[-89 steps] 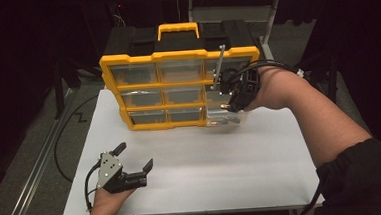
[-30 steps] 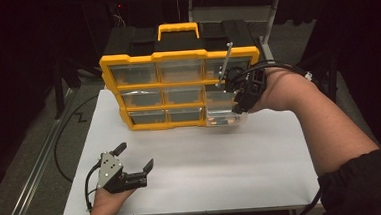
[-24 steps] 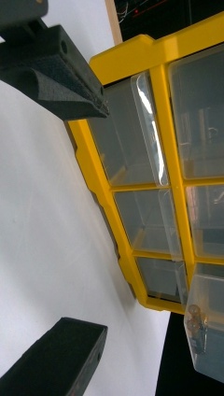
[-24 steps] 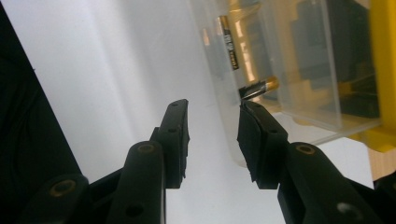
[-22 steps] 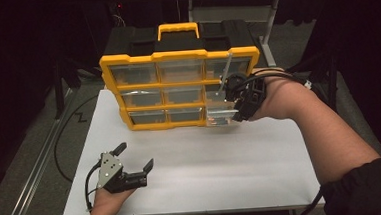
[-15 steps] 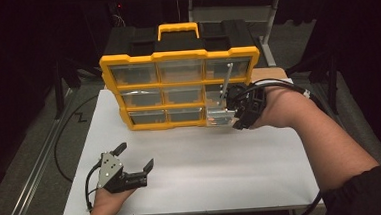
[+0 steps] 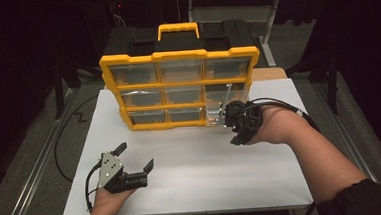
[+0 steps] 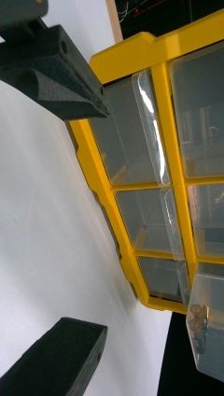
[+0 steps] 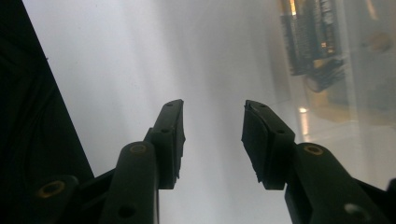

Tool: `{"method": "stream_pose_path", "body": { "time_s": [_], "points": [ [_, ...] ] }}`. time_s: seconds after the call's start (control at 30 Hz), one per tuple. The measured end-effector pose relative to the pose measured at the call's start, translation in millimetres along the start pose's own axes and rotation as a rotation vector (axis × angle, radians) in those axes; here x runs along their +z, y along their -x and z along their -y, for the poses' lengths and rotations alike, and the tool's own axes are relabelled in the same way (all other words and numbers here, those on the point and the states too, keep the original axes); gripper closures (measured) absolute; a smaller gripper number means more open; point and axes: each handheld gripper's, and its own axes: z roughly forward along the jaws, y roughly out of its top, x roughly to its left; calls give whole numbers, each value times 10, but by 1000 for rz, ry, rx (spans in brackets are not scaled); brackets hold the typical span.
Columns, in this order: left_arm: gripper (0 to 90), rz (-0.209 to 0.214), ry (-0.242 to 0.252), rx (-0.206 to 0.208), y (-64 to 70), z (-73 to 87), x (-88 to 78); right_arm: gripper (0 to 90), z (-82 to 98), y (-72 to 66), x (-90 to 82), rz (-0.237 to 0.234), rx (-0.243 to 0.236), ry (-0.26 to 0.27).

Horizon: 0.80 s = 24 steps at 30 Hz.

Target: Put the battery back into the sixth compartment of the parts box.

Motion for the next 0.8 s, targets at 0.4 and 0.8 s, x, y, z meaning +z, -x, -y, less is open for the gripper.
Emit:
{"method": "stream_pose_path", "body": {
  "time_s": [0.4, 0.8],
  "points": [
    [4, 1, 1, -2, 3, -1, 1, 517, 95, -86, 336, -30, 25, 0],
    [4, 3, 2, 0, 3, -2, -1, 420, 164, -162, 696, -52, 26, -28]
  ]
}}
